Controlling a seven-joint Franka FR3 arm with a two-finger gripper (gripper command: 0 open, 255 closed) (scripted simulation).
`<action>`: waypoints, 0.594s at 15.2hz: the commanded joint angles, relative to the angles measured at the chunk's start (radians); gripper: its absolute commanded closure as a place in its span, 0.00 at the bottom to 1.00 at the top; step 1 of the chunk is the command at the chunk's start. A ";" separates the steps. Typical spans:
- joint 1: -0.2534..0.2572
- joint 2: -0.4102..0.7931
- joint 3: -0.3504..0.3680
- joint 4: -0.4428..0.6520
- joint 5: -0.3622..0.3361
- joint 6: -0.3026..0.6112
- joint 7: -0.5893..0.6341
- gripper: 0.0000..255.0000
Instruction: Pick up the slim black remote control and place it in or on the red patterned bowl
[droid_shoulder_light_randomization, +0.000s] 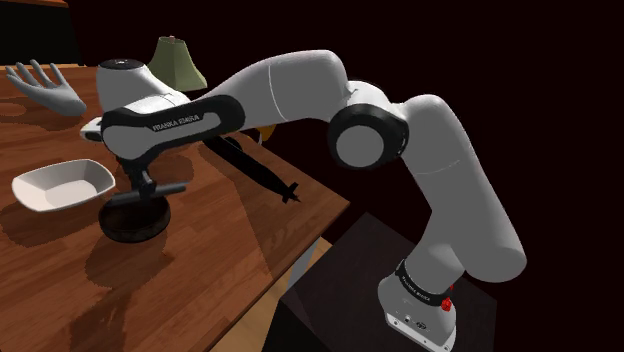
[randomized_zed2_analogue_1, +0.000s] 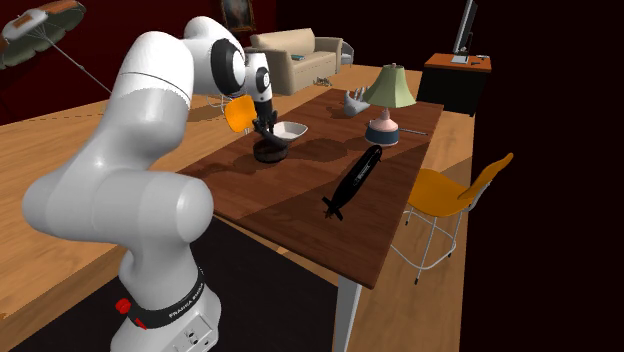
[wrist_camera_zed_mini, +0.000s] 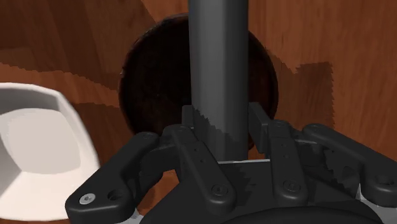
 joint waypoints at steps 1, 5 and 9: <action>0.014 0.116 0.002 0.208 -0.001 -0.093 0.017 1.00; 0.020 0.211 0.003 0.339 -0.001 -0.129 0.025 1.00; 0.019 0.241 0.003 0.339 -0.001 -0.099 0.026 1.00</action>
